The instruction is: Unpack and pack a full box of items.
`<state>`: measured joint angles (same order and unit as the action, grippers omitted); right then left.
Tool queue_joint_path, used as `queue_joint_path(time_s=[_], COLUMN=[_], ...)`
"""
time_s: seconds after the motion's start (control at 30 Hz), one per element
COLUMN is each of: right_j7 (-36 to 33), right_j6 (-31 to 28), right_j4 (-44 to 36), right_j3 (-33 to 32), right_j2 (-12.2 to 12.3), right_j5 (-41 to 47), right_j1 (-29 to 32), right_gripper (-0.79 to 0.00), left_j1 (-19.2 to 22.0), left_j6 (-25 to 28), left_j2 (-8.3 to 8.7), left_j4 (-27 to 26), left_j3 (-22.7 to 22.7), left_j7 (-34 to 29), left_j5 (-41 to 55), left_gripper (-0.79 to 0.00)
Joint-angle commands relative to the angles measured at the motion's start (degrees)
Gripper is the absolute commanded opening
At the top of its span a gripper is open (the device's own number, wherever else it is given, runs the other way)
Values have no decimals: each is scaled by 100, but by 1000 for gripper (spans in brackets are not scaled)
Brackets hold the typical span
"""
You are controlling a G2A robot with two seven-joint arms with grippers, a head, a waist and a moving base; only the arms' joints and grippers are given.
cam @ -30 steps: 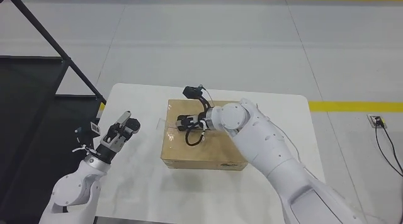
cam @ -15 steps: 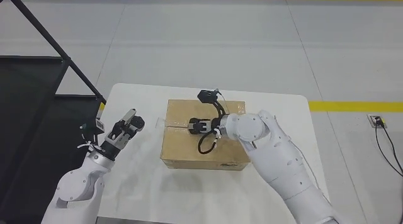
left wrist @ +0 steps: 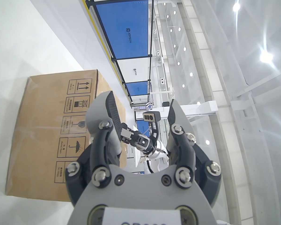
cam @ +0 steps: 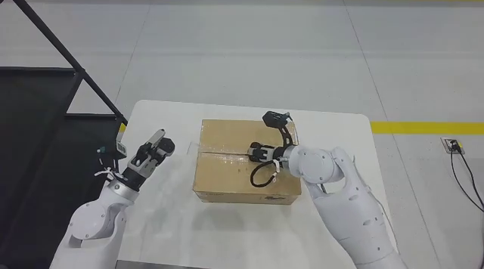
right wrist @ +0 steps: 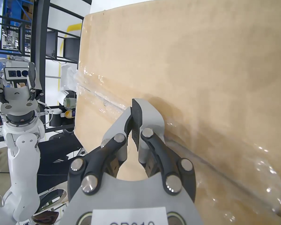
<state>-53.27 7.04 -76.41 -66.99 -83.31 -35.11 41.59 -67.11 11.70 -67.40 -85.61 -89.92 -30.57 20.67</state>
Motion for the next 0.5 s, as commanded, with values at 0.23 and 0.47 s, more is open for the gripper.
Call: queue_joint_path(time_s=[0.23, 0.47], right_j7=[38, 151], right_j6=[252, 319], right_j4=[-310, -646], right_j3=[-461, -850], right_j2=[134, 237], right_j5=[-3, 87], right_j1=[355, 663], right_gripper=[-785, -785], left_j1=[59, 59], left_j6=[-25, -25], left_j2=[-1, 6], left_j4=[-30, -75], left_j3=[90, 98], left_j7=[9, 4], left_j5=[-38, -43], left_gripper=[-292, -292])
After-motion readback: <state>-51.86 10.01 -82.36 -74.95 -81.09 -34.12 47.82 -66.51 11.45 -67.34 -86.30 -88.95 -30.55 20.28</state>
